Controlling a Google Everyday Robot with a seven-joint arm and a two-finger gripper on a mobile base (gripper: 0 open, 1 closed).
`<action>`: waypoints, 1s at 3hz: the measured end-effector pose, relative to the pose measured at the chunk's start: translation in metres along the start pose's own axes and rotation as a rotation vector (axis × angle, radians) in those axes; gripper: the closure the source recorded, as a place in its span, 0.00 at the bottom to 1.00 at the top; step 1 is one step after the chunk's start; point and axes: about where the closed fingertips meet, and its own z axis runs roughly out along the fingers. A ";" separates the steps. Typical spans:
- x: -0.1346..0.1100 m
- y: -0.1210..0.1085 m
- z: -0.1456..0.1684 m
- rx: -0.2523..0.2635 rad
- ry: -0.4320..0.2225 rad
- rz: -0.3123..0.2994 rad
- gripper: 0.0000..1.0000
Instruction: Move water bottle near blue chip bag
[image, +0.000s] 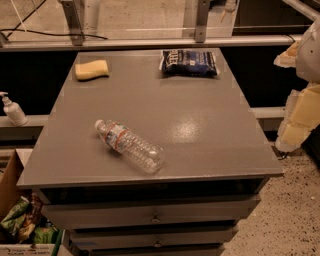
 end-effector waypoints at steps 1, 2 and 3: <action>0.000 0.000 0.000 0.000 0.000 0.000 0.00; -0.005 -0.001 0.002 0.006 -0.016 0.003 0.00; -0.023 0.002 0.027 -0.044 -0.098 0.009 0.00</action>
Offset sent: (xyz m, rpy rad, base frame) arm 0.0067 0.0087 -0.0067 0.0348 0.0015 0.0009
